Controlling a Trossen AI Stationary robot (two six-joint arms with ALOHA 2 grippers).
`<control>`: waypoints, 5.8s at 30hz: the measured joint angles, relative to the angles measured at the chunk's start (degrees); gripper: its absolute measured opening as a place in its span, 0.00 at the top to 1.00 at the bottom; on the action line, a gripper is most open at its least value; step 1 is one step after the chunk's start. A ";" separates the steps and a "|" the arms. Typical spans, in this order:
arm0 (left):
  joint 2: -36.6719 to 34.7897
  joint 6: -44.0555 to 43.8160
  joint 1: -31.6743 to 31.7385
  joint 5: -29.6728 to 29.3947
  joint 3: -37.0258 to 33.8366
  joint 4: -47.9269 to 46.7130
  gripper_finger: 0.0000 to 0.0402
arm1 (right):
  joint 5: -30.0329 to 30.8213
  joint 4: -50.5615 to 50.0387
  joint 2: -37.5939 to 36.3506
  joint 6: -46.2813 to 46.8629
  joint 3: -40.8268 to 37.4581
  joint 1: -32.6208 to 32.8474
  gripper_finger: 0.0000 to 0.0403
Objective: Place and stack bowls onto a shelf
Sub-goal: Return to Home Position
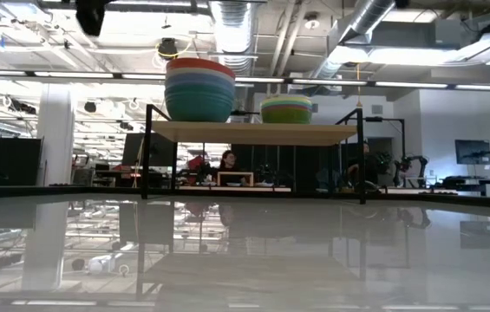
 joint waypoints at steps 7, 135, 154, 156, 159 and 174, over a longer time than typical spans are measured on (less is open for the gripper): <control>-1.85 -6.09 -1.06 2.82 -9.44 3.04 1.00 | 0.98 -10.07 -6.20 -2.91 -6.62 -0.32 0.91; -18.94 -0.70 -1.85 6.27 -33.59 3.75 1.00 | -3.82 13.02 -40.67 1.85 -52.28 -0.62 0.85; -18.94 -0.70 -1.85 6.27 -33.59 3.75 1.00 | -3.82 13.02 -40.67 1.96 -52.30 -0.62 0.85; -18.94 -0.70 -1.85 6.27 -33.57 3.75 1.00 | -3.82 13.00 -40.67 1.95 -52.30 -0.62 0.85; -18.94 -0.70 -1.85 6.27 -33.57 3.75 1.00 | -3.82 13.02 -40.67 1.94 -52.30 -0.62 0.85; -18.94 -0.70 -1.85 6.27 -33.57 3.75 1.00 | -3.84 13.01 -40.67 1.91 -52.30 -0.62 0.85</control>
